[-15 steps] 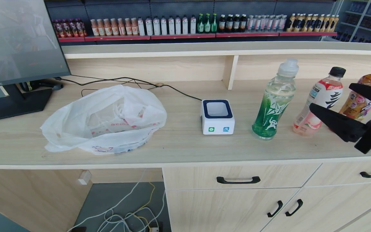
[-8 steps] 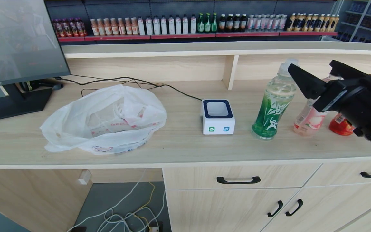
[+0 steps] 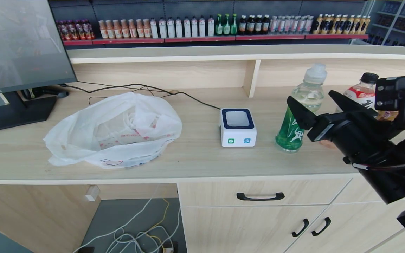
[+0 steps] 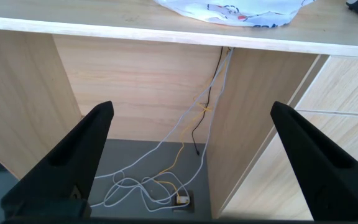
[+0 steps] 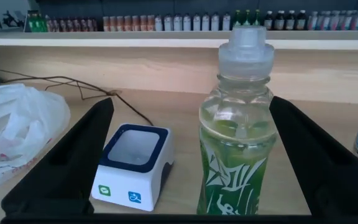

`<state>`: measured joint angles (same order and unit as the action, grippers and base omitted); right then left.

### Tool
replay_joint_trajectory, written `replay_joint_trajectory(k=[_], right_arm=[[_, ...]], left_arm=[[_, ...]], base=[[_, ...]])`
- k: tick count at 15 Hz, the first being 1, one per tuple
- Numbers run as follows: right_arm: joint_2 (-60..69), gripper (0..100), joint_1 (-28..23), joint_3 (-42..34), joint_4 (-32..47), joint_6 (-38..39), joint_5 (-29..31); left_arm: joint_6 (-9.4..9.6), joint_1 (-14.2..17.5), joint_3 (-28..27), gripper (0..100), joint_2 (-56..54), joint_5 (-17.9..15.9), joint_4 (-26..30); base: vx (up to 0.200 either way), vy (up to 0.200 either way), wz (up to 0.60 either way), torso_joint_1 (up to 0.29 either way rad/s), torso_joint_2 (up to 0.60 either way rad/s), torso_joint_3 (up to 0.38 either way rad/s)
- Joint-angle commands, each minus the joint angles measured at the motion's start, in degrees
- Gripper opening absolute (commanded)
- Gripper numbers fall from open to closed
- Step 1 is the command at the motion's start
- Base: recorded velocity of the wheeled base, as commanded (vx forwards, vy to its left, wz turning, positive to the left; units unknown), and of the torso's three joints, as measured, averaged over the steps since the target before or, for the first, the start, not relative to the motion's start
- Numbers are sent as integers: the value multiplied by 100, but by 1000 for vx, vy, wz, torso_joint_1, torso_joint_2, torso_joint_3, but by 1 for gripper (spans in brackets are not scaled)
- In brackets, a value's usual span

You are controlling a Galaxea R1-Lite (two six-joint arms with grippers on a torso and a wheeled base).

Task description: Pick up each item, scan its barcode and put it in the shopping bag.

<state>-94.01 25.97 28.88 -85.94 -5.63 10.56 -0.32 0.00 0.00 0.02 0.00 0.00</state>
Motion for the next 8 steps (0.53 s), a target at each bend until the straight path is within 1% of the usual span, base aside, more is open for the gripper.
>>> replay_joint_trajectory(k=[1,2,4,8], right_arm=[[-100,100,-13,-190,-19,-8,-1],[-144,100,-30,-286,-36,9,-1],[-214,100,-224,-365,-98,115,-36],[-583,100,-232,-401,-160,203,-45]], left_arm=[[-3,0,0,100,-2,0,0],[-3,0,0,100,-2,0,0],[-3,0,0,100,-2,0,0],[-3,0,0,100,-2,0,0]], base=[[0,0,0,0,0,0],[0,0,0,0,0,0],[0,0,0,0,0,0],[0,0,0,0,0,0]])
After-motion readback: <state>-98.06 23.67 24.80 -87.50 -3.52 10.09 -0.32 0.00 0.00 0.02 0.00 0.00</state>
